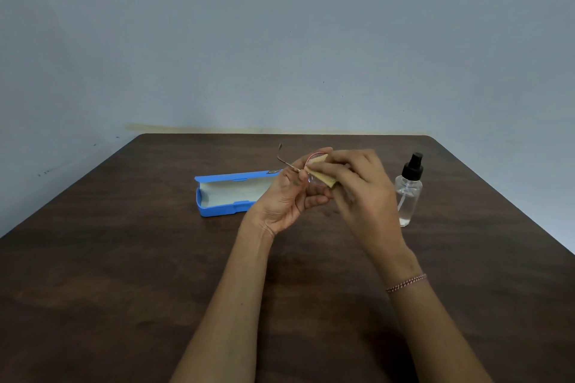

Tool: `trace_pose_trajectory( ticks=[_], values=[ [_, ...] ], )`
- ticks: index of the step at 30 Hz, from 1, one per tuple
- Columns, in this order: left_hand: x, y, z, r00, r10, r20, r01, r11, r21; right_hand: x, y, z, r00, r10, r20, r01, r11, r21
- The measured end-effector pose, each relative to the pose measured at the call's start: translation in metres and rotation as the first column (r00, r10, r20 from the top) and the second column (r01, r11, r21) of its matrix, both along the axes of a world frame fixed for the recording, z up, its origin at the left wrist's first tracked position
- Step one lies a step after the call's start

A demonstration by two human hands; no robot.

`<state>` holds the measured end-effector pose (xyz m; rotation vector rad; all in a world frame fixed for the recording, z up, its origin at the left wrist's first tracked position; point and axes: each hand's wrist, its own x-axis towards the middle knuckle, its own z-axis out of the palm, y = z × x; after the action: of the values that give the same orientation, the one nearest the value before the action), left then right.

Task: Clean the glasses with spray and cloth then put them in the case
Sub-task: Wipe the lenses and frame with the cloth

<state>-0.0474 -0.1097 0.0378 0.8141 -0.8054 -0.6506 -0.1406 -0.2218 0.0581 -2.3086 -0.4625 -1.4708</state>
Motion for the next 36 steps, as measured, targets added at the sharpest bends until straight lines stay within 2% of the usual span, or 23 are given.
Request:
trace_pose_trajectory(
  ticks=[10,16,23,36],
  values=[
    [0.005,0.005,0.001,0.998,0.033,-0.060,-0.036,0.998,-0.042,0.000,-0.016,0.001,0.971,-0.108,-0.213,0.071,0.982,-0.174],
    [0.000,0.002,0.003,0.997,-0.031,-0.067,0.028,0.999,-0.045,0.003,-0.012,0.000,0.971,-0.203,-0.129,0.189,0.975,-0.112],
    [0.001,0.001,0.002,0.981,-0.097,-0.165,0.082,0.992,-0.100,0.001,-0.017,-0.001,0.984,-0.143,-0.108,0.141,0.990,-0.021],
    [-0.004,0.001,0.004,0.986,-0.085,-0.141,0.075,0.994,-0.076,0.001,-0.022,-0.002,0.983,-0.165,-0.076,0.161,0.986,-0.049]
  ],
)
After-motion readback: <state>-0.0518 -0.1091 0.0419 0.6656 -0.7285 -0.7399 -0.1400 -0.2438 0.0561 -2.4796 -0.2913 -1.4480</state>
